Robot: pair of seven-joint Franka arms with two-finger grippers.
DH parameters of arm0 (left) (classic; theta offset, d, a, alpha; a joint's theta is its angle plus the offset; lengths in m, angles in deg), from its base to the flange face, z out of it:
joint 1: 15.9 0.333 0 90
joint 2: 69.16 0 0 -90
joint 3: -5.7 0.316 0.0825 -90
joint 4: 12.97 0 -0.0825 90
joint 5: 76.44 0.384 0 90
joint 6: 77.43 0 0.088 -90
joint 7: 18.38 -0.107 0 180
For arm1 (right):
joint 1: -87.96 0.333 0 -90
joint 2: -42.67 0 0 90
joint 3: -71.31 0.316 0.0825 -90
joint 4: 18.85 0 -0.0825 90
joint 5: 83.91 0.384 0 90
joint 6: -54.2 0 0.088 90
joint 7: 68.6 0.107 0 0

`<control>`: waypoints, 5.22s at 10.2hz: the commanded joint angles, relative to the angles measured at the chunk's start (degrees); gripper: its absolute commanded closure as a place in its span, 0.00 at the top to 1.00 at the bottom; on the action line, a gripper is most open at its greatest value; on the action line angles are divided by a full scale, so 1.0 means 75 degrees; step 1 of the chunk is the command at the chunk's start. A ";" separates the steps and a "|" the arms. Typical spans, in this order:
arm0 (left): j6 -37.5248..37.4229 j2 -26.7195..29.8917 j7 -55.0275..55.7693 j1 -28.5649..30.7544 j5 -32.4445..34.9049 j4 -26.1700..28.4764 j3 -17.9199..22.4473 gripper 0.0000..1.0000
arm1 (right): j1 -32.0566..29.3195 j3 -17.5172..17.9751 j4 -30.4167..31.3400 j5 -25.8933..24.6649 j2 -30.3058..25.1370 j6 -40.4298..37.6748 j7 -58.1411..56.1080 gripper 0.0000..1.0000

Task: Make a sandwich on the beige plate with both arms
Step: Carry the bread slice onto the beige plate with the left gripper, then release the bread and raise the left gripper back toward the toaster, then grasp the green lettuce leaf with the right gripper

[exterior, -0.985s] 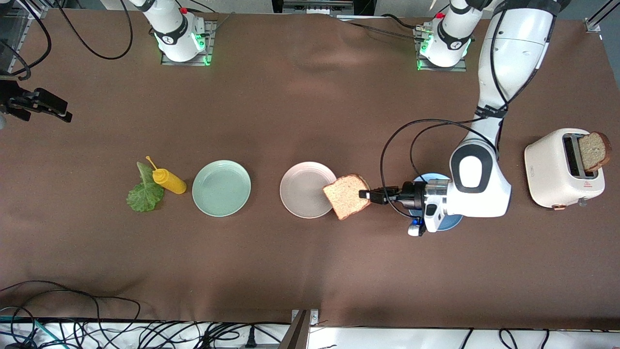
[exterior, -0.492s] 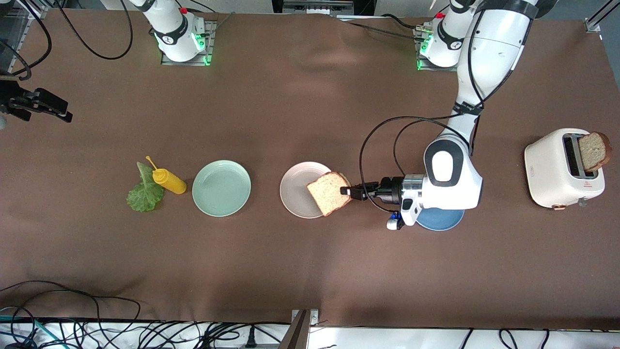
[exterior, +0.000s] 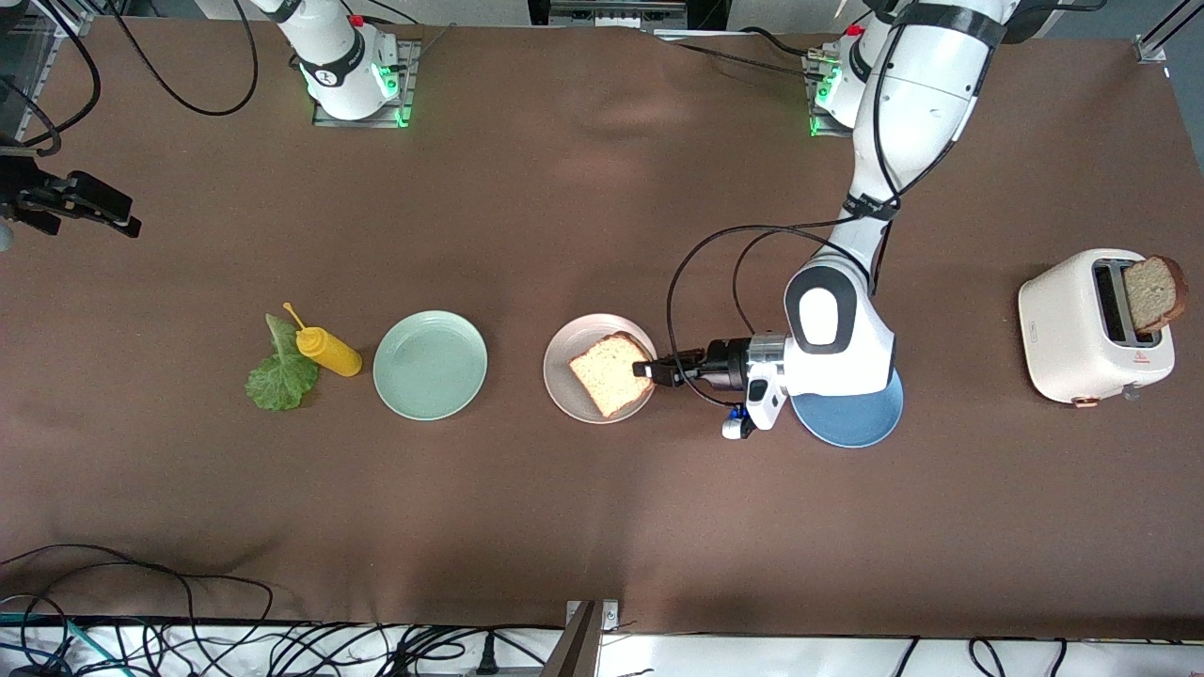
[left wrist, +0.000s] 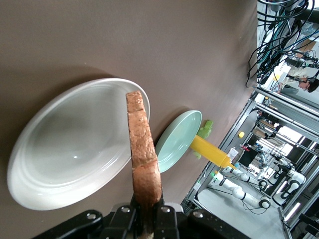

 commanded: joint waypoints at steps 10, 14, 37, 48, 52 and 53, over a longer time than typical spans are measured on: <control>0.0321 -0.0202 0.0004 -0.0211 -0.0679 0.0038 0.0102 0.82 | -0.0026 0.0042 -0.0121 -0.0082 0.0020 -0.0117 -0.0002 1.00; 0.0053 -0.0155 -0.0008 0.0209 0.0195 0.0038 0.0137 0.90 | -0.0014 0.0053 -0.0121 -0.0105 0.0032 -0.0117 -0.0013 1.00; -0.4495 0.4754 -0.0181 0.3058 1.0510 0.0189 0.0102 1.00 | -0.0906 -0.0240 -0.0086 -0.0105 0.2805 0.1648 -0.0705 1.00; -0.4402 0.5482 -0.0230 0.4067 1.1087 0.0893 -0.1141 1.00 | -0.0074 0.0194 0.1086 -0.0093 0.4507 0.3855 -0.0587 0.98; -0.4588 0.5424 -0.0242 0.3808 1.1075 0.0812 -0.0835 1.00 | 0.0102 0.0194 0.1063 -0.0105 0.4894 0.4019 -0.0400 0.66; -0.4612 0.5423 -0.0242 0.3808 1.1075 0.0811 -0.0847 1.00 | 0.0115 0.0194 0.1051 -0.0105 0.4918 0.4020 -0.0400 0.64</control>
